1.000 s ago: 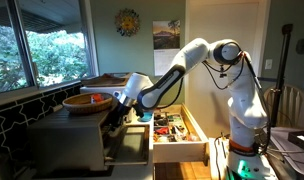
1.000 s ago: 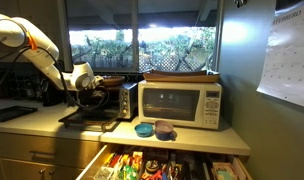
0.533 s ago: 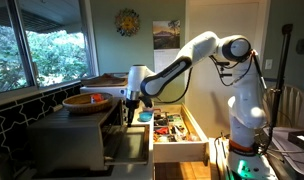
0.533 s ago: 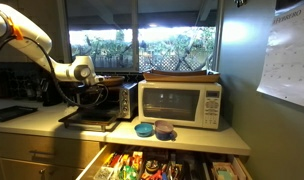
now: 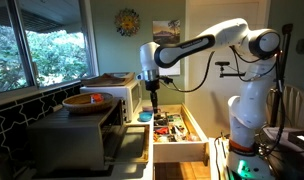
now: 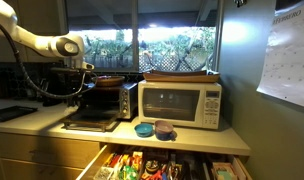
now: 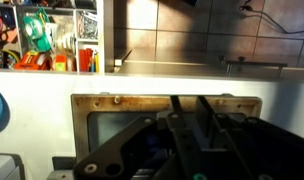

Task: Push the rack in the toaster oven backwards

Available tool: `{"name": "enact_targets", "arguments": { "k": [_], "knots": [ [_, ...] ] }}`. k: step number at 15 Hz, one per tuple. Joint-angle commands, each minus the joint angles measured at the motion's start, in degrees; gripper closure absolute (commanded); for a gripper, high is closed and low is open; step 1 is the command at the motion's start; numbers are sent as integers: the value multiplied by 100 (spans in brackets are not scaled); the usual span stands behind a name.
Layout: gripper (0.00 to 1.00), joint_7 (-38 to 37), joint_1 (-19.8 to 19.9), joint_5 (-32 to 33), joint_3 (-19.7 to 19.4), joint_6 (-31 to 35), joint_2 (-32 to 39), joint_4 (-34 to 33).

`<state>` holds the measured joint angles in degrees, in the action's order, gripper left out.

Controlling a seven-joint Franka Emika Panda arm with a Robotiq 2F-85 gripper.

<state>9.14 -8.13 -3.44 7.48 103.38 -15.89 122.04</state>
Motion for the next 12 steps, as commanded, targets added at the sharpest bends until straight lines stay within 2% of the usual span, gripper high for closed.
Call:
{"name": "enact_targets", "arguments": {
  "k": [1,3,7,8,9,10,12],
  "knots": [
    [45,-35,-2,-307,-177,-806,-676,342],
    [30,12,7,-410,-262,-1069,-963,517],
    [1,-156,32,-585,-357,-934,-1647,1123],
    [0,-140,24,-682,-395,-902,-1784,1255],
    [9,-51,16,-466,-325,-1053,-1299,779],
    [2,-58,17,-518,-345,-1048,-1430,892],
    [0,-67,17,-548,-363,-1042,-1607,1033]
  ]
}}
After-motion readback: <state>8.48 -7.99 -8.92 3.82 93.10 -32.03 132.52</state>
